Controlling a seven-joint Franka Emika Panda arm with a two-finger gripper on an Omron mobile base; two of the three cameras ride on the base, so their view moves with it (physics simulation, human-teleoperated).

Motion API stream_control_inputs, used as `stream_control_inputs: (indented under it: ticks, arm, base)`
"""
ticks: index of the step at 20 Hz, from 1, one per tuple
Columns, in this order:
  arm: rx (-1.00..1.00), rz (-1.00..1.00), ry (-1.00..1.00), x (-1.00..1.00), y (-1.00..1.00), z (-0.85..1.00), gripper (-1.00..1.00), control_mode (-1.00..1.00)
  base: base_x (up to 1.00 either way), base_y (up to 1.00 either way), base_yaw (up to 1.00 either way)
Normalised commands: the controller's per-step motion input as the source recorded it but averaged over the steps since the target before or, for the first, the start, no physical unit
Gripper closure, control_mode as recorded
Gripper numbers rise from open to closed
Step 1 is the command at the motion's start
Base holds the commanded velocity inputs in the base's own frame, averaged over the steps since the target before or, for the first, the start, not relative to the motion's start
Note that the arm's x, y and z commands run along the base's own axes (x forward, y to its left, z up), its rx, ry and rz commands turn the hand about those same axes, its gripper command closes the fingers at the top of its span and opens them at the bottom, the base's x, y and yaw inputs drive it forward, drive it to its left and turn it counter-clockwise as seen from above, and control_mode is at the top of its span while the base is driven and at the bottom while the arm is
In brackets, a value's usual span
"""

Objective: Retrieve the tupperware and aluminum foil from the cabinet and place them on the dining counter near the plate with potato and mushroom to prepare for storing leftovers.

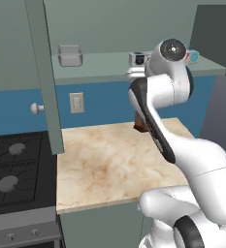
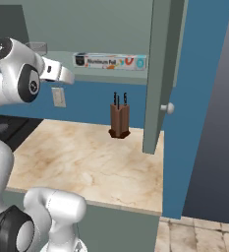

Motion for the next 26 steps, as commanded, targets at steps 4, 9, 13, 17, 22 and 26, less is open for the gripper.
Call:
stream_control_inputs:
  ticks: [4, 9, 13, 17, 22, 26]
  arm:
    - [0.03, -0.24, 0.0, 0.14, 0.2, 0.21, -1.0, -1.0]
    - [0.03, -0.21, 0.0, 0.26, 0.03, 0.04, -1.0, -1.0]
    - [0.03, -0.2, 0.0, 0.36, 0.0, 0.0, -1.0, -1.0]
    - [0.0, -0.2, 0.0, 0.41, 0.0, 0.0, -1.0, -1.0]
    - [0.0, -0.2, 0.0, 0.42, 0.01, 0.03, -1.0, -1.0]
    - [0.0, -0.17, 0.0, 0.39, 0.13, 0.06, -1.0, -1.0]
  base:
    - [0.0, 0.0, 0.0]
    - [0.0, 0.0, 0.0]
    - [0.0, 0.0, 0.0]
    - [0.0, 0.0, 0.0]
    - [0.0, 0.0, 0.0]
    - [0.0, 0.0, 0.0]
